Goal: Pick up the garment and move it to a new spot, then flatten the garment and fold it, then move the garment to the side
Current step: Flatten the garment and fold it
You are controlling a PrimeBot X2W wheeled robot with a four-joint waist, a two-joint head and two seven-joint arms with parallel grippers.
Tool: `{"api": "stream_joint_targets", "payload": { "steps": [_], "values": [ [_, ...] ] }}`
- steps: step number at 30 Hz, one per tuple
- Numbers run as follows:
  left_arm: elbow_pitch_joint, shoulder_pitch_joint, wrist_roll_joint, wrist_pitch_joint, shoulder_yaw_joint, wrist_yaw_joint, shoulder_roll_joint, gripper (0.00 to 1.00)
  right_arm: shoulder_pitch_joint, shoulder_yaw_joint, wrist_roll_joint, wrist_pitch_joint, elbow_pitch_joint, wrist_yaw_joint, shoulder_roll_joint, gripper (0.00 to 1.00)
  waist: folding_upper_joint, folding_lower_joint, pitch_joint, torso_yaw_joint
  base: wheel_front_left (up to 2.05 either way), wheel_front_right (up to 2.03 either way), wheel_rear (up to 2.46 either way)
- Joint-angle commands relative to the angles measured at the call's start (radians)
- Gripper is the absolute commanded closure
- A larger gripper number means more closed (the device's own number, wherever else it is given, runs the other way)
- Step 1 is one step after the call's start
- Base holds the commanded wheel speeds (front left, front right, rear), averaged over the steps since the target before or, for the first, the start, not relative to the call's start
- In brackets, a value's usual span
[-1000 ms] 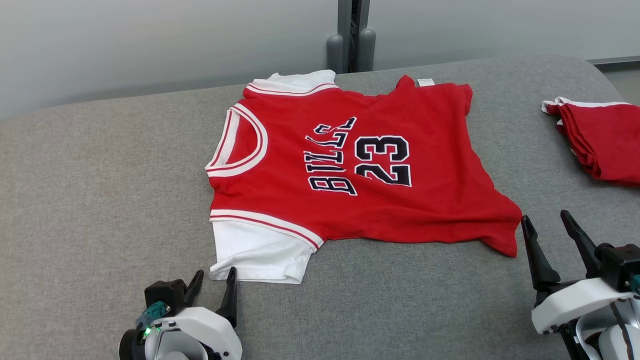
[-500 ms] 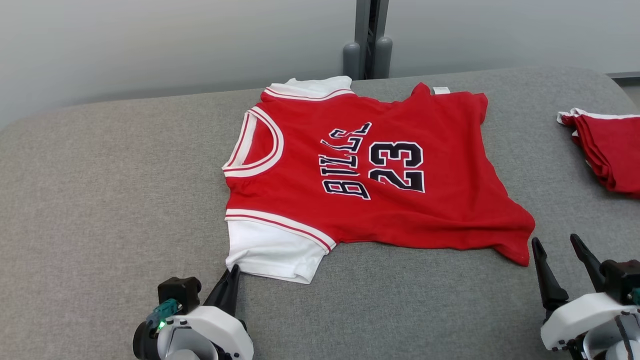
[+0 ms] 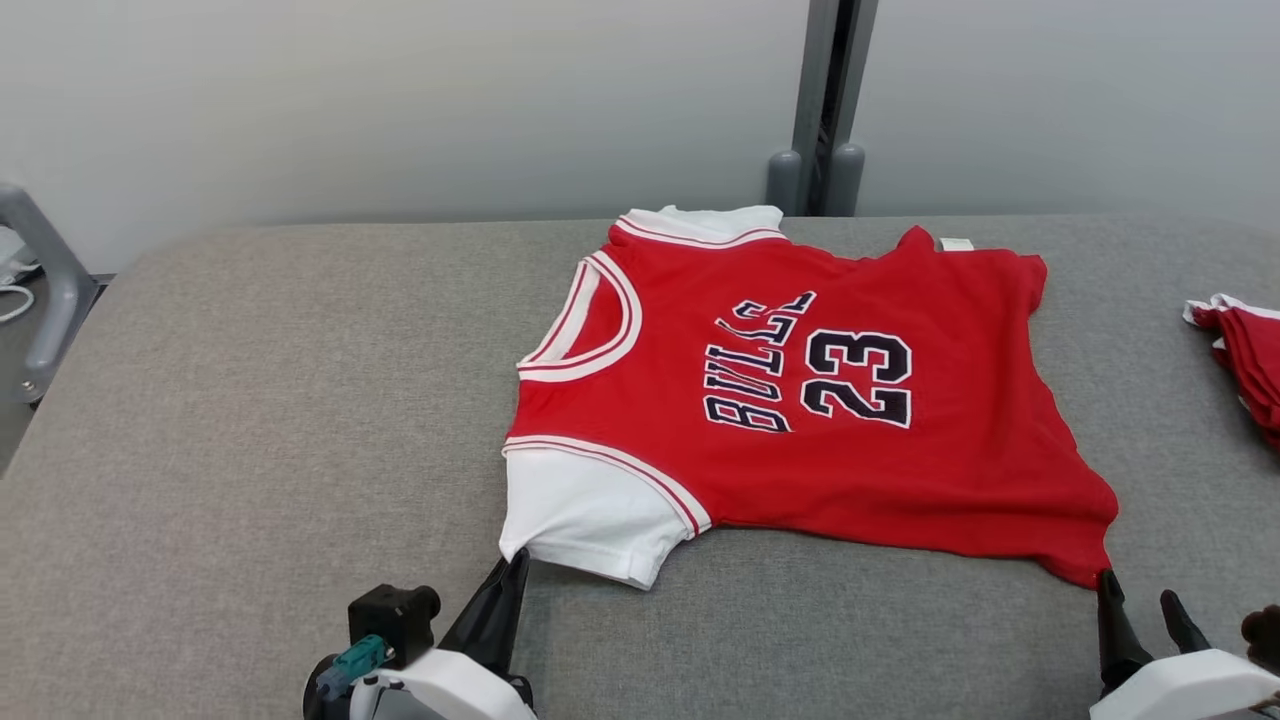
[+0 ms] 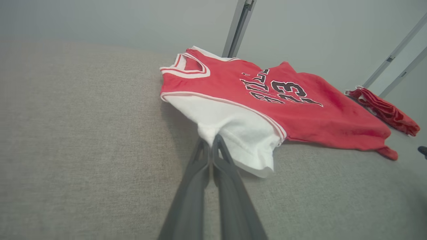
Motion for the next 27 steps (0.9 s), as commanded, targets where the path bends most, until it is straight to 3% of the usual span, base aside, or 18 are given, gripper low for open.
{"api": "stream_joint_targets", "payload": {
  "steps": [1, 10, 23, 24, 25, 26, 27],
  "values": [
    [-0.014, 0.010, 0.004, -0.004, -0.001, 0.005, 0.007, 1.00, -0.018, -0.019, 0.056, 0.016, 0.019, 0.000, 0.005, 0.00, -0.0001, 0.0000, -0.003, 0.016, 0.00, 0.00, 0.00],
    [-0.061, 0.021, 0.002, 0.010, -0.012, 0.015, 0.021, 1.00, -0.076, -0.058, 0.298, 0.074, 0.120, 0.000, 0.036, 0.00, -0.0001, 0.0000, 0.015, 0.045, 0.00, 0.00, 0.00],
    [-0.087, 0.025, -0.002, 0.022, -0.028, 0.021, 0.026, 1.00, -0.136, -0.048, 0.424, 0.069, 0.233, 0.000, 0.049, 0.00, -0.0001, 0.0000, 0.028, 0.069, 0.00, 0.00, 0.00],
    [-0.087, 0.024, -0.003, 0.024, -0.029, 0.022, 0.027, 1.00, -0.138, -0.040, 0.430, 0.073, 0.236, -0.001, 0.050, 0.51, -0.0001, 0.0000, 0.028, 0.070, 0.00, 0.00, 0.00],
    [-0.089, 0.024, -0.003, 0.025, -0.030, 0.023, 0.027, 1.00, -0.139, -0.029, 0.434, 0.076, 0.237, 0.000, 0.052, 0.90, -0.0001, 0.0000, 0.028, 0.070, 0.00, 0.00, 0.00],
    [-0.090, 0.024, -0.004, 0.026, -0.030, 0.024, 0.028, 1.00, -0.139, -0.021, 0.438, 0.074, 0.237, 0.000, 0.052, 1.00, -0.0001, 0.0000, 0.027, 0.070, 0.00, 0.00, 0.00],
    [-0.090, 0.024, -0.006, 0.026, -0.031, 0.024, 0.029, 1.00, -0.137, -0.015, 0.442, 0.071, 0.235, 0.000, 0.051, 1.00, -0.0001, 0.0000, 0.027, 0.069, 0.00, 0.00, 0.00]
  ]
}}
